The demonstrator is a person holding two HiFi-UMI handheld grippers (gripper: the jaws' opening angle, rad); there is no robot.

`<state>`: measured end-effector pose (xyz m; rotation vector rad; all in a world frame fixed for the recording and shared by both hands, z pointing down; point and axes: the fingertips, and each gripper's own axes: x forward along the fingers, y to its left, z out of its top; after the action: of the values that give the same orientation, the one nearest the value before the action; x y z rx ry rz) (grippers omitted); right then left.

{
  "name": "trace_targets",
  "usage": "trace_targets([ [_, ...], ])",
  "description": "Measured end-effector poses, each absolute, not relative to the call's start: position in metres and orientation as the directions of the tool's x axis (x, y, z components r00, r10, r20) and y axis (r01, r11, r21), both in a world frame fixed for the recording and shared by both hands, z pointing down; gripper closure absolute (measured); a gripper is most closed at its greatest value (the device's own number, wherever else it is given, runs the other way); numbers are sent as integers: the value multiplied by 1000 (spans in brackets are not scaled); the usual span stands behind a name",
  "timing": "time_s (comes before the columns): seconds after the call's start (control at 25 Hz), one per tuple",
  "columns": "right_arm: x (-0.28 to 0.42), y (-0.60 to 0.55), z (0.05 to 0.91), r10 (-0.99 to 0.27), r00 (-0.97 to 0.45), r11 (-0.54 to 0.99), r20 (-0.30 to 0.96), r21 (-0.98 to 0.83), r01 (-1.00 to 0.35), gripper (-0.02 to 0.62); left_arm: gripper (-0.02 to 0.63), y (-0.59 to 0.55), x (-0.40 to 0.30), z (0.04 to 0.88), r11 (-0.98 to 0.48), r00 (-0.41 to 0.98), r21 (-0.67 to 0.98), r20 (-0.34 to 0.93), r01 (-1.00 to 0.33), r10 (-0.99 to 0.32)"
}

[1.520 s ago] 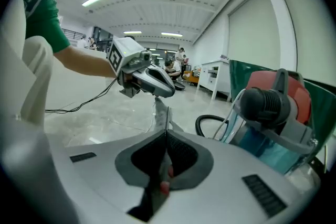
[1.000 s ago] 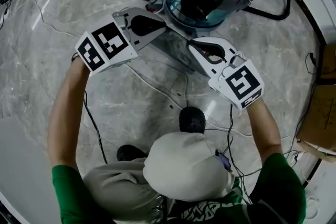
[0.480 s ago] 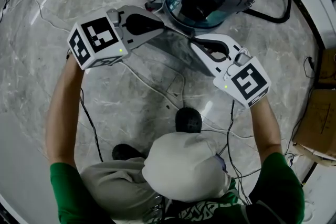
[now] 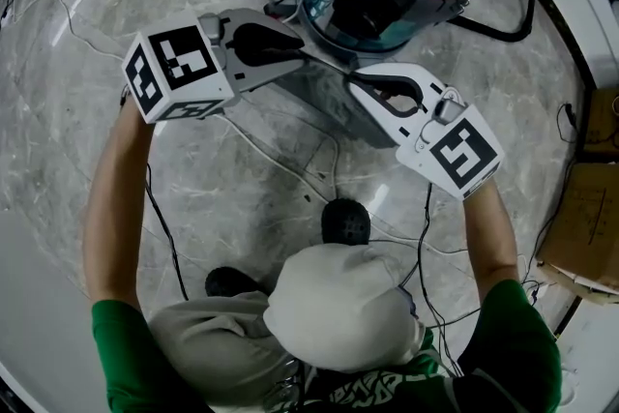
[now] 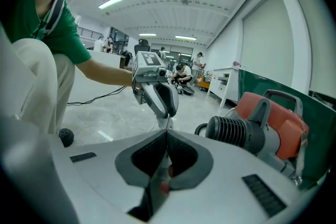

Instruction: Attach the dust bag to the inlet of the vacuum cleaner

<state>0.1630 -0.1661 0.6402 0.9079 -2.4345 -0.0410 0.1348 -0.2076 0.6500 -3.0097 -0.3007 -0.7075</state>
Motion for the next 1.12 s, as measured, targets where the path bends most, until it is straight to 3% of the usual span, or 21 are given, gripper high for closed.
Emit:
trace_targets([
  [1.12,203,-209,599,-846,-373,462,380,174,-870,580,575,-249,173,600,-959,956,-244,286,146,73],
])
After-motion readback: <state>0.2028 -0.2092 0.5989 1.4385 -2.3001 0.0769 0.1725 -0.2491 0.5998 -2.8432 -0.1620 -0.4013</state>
